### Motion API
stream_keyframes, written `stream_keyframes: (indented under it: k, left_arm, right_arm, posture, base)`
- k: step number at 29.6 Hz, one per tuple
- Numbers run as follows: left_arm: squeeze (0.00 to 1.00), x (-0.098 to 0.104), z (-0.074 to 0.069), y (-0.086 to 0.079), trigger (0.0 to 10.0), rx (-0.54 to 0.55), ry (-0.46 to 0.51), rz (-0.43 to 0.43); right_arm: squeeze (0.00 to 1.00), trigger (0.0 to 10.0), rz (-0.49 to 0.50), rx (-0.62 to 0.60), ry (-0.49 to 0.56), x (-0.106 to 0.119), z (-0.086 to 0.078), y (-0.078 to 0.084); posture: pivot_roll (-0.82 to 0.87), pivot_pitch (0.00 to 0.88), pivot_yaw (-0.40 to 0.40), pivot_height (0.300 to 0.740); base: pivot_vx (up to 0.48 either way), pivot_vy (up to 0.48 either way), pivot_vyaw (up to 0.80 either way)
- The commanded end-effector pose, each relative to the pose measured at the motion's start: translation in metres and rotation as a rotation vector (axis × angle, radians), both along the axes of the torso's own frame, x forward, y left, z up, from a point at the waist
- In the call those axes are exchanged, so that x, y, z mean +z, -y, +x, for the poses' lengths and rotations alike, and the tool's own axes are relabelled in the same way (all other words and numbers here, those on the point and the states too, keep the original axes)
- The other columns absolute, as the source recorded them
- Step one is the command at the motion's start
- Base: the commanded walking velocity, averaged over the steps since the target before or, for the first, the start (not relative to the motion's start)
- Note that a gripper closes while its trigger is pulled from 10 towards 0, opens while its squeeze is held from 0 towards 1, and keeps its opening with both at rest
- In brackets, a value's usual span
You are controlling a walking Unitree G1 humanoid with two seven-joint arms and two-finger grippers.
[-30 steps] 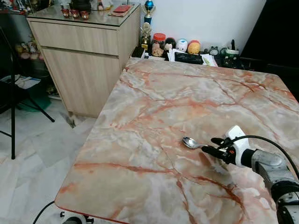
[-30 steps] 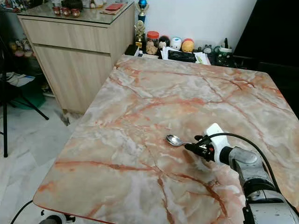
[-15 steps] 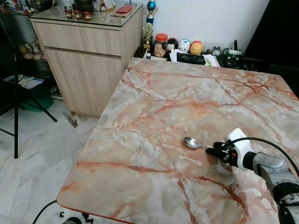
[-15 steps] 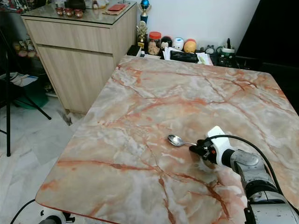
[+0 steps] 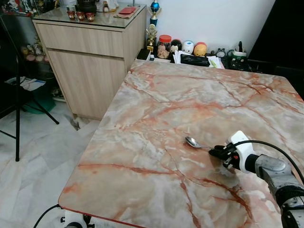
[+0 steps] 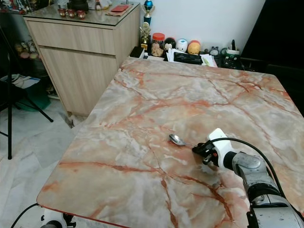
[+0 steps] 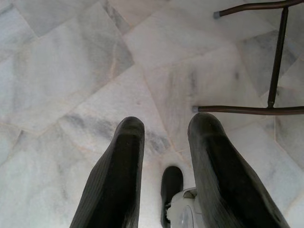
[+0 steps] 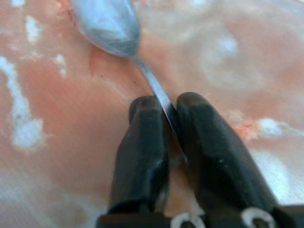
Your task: Setting the table
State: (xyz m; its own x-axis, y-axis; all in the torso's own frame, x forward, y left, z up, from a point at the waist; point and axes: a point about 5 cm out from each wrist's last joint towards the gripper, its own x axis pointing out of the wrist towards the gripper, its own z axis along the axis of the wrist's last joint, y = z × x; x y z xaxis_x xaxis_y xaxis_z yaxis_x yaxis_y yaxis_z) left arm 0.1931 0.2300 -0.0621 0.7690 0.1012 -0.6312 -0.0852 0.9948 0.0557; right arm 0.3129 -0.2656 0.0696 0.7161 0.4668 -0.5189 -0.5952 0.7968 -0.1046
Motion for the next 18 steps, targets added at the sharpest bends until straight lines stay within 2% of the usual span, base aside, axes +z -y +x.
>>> stream_keyframes:
  k: [1, 8, 12, 13, 15, 16, 17, 18]
  left_arm:
    - [0.0, -0.002, -0.002, -0.001, 10.0, 0.007, -0.017, -0.009]
    - [0.0, -0.002, -0.002, 0.0, 10.0, 0.005, -0.018, -0.009]
    - [0.0, -0.002, -0.002, 0.001, 10.0, 0.003, -0.021, -0.007]
    - [0.0, -0.002, -0.002, 0.001, 10.0, 0.003, -0.021, -0.007]
    - [0.0, -0.002, -0.002, 0.001, 10.0, 0.003, -0.022, -0.003]
    - [0.0, -0.002, -0.003, 0.001, 10.0, 0.003, -0.023, -0.001]
    - [0.0, -0.003, -0.003, 0.0, 10.0, -0.001, -0.027, 0.005]
    - [0.0, -0.003, -0.004, 0.0, 10.0, -0.004, -0.03, 0.01]
  right_arm:
    - [0.0, 0.0, -0.003, 0.001, -0.045, -0.008, -0.005, -0.001]
    - [0.0, 0.0, 0.023, 0.035, -0.042, -0.014, -0.005, -0.015]
    - [0.0, 0.0, 0.051, 0.072, -0.024, -0.02, -0.005, -0.032]
    - [0.0, 0.0, 0.051, 0.072, -0.024, -0.02, -0.005, -0.032]
    - [0.0, 4.4, 0.059, 0.061, 0.026, -0.021, -0.004, -0.041]
    - [0.0, 7.8, 0.054, 0.049, 0.058, -0.02, -0.002, -0.044]
    - [0.0, 10.0, 0.069, 0.012, 0.105, -0.017, 0.001, -0.046]
    - [0.0, 10.0, 0.08, -0.013, 0.134, -0.014, 0.003, -0.047]
  posture:
    - [0.17, 0.0, -0.048, 0.74]
    - [0.17, 0.0, -0.048, 0.74]
    - [0.17, 0.0, -0.049, 0.74]
    - [0.17, 0.0, -0.049, 0.74]
    - [0.17, 0.0, -0.049, 0.74]
    - [0.17, 0.0, -0.05, 0.74]
    - [0.17, 0.0, -0.052, 0.74]
    - [0.17, 0.0, -0.053, 0.74]
  base:
    - [0.0, 0.0, 0.0]
    - [0.0, 0.0, 0.0]
    - [0.0, 0.0, 0.0]
    - [0.0, 0.0, 0.0]
    - [0.0, 0.0, 0.0]
    - [0.0, 0.0, 0.0]
    - [0.0, 0.0, 0.0]
    - [0.0, 0.0, 0.0]
